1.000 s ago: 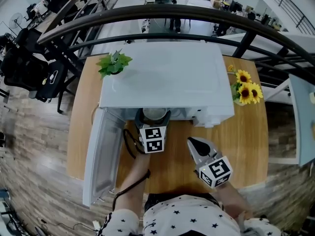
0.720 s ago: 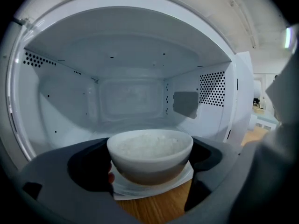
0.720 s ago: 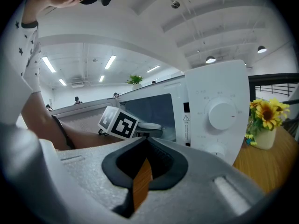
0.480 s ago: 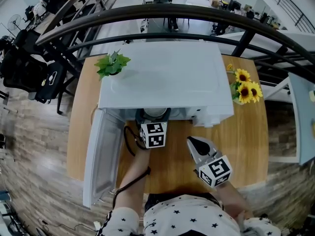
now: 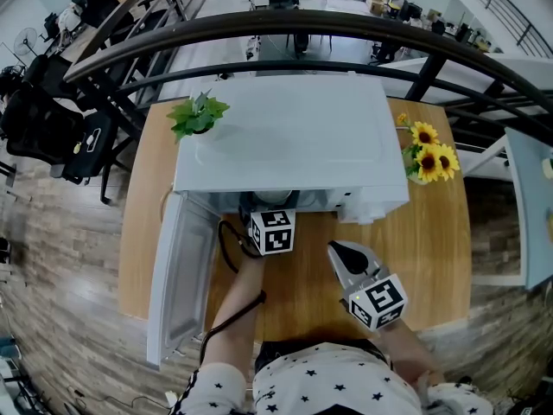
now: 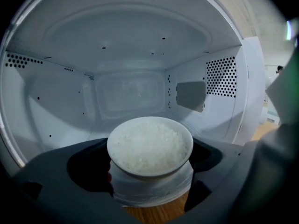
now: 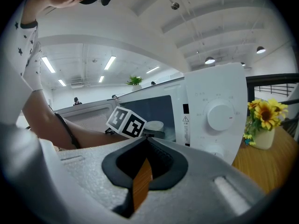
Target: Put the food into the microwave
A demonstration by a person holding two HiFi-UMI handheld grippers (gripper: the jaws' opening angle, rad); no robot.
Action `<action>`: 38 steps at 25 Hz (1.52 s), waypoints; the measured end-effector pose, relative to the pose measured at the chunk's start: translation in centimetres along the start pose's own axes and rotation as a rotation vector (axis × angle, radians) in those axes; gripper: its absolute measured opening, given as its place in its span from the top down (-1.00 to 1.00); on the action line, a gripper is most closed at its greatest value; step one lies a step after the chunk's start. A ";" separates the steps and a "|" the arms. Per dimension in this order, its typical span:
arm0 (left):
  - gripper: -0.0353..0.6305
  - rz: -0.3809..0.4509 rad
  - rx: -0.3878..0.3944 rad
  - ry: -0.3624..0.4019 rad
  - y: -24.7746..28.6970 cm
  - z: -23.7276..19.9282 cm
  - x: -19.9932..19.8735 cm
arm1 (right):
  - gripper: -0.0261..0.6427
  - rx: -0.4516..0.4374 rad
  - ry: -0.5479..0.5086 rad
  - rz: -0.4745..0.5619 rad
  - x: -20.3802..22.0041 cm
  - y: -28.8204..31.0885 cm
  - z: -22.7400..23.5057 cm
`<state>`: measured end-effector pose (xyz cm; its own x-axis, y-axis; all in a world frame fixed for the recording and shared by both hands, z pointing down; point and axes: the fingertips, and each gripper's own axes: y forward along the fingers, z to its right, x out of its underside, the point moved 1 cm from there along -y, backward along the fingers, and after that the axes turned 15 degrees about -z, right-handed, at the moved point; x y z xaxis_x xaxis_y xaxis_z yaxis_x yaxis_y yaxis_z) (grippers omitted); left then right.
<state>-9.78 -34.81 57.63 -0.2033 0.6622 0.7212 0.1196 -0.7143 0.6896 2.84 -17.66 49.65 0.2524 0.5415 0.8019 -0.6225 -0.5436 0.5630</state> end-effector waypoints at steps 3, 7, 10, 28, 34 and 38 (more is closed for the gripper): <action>-0.55 -0.002 0.001 0.003 0.0 0.0 0.0 | 0.90 0.001 -0.001 0.005 -0.1 -0.1 -0.1; -0.55 0.005 -0.001 0.002 0.0 -0.1 0.0 | 0.90 0.008 -0.001 0.011 -0.2 -0.6 -0.1; -0.55 0.006 -0.001 0.003 -0.3 -0.1 0.2 | 0.90 0.010 0.009 0.013 0.1 -1.0 0.0; -0.55 0.008 0.007 -0.032 -8.1 1.2 3.7 | 0.90 0.006 -0.016 0.038 1.7 -4.8 -3.0; -0.54 0.045 0.008 -0.040 -12.1 2.7 4.5 | 0.90 0.002 -0.035 0.053 2.3 -6.8 -4.5; -0.29 0.075 -0.016 -0.061 -14.9 3.2 5.4 | 0.90 -0.007 -0.037 0.069 2.7 -8.2 -5.6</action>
<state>-9.56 -19.92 51.45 -0.1344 0.6189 0.7739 0.1171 -0.7656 0.6326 4.44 -8.12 46.11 0.2364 0.4786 0.8456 -0.6443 -0.5743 0.5051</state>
